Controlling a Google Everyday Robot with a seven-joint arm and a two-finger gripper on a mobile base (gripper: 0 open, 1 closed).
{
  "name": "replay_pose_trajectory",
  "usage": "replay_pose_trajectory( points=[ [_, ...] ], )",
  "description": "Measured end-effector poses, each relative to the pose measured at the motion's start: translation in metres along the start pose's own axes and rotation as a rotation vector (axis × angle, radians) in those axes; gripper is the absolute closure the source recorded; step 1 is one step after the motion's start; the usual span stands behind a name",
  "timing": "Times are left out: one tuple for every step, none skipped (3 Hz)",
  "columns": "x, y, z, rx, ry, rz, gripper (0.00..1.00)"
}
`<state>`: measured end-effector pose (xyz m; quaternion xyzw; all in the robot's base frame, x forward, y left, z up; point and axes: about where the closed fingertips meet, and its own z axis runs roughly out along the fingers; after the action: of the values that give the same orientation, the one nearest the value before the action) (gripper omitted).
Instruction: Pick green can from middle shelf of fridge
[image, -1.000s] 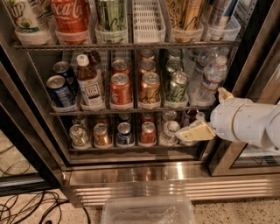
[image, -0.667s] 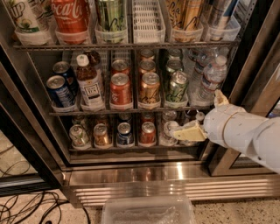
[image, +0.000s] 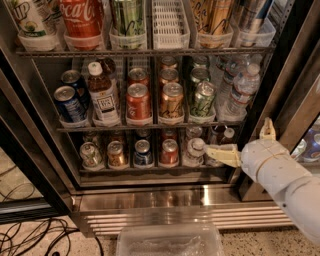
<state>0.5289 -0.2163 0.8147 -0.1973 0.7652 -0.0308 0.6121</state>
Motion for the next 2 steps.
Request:
replay_pose_trajectory(
  points=[
    [-0.010,0.016,0.004,0.020,-0.100,0.071,0.00],
    [-0.029,0.031,0.008,-0.004,-0.136,0.078,0.00]
  ],
)
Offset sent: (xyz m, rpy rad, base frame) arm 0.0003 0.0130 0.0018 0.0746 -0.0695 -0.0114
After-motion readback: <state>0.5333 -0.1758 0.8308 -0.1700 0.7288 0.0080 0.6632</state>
